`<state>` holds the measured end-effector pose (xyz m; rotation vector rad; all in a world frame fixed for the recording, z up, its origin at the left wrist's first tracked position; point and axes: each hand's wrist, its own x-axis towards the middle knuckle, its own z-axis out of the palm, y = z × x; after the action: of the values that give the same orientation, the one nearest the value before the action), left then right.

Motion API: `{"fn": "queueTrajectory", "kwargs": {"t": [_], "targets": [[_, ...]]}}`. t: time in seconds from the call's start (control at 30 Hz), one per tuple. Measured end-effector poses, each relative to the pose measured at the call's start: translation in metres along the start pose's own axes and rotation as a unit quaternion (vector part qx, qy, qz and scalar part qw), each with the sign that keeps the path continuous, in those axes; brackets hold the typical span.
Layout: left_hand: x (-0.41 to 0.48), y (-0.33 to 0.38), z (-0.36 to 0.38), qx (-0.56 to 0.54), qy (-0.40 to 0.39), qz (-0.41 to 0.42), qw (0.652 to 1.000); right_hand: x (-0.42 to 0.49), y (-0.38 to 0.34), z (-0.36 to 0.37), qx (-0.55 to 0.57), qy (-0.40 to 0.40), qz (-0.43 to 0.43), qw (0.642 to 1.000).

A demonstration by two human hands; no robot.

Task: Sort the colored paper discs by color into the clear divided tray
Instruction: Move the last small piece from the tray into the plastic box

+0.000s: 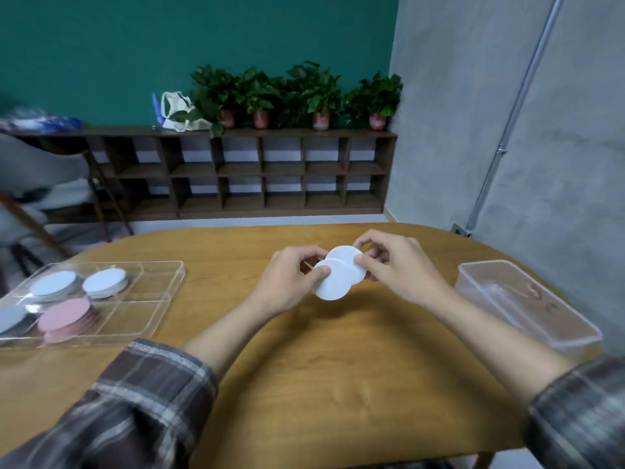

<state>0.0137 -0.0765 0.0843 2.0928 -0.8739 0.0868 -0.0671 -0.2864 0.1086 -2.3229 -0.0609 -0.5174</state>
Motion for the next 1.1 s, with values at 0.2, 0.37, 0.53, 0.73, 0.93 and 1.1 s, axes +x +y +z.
{"fn": "queueTrajectory", "kwargs": {"t": [0.2,0.37,0.53,0.73,0.93,1.1], "targets": [[-0.046,-0.072,-0.092,0.026,0.088,-0.091,0.992,0.034,-0.052,0.091,0.041,-0.027,0.016,0.999],[-0.084,-0.136,-0.161,-0.008,0.167,-0.164,0.972,0.061,-0.092,0.164,0.077,-0.069,0.035,0.994],[-0.115,-0.184,-0.216,-0.007,0.230,-0.213,0.950,0.089,-0.122,0.233,0.109,-0.098,0.044,0.988],[-0.132,-0.238,-0.282,0.001,0.297,-0.263,0.918,0.126,-0.157,0.306,0.088,-0.121,0.035,0.988],[-0.127,-0.297,-0.317,0.028,0.312,-0.297,0.902,0.159,-0.174,0.373,0.099,-0.147,0.075,0.981],[-0.116,-0.334,-0.329,0.051,0.293,-0.318,0.900,0.179,-0.179,0.413,0.101,-0.147,0.112,0.978]]}}
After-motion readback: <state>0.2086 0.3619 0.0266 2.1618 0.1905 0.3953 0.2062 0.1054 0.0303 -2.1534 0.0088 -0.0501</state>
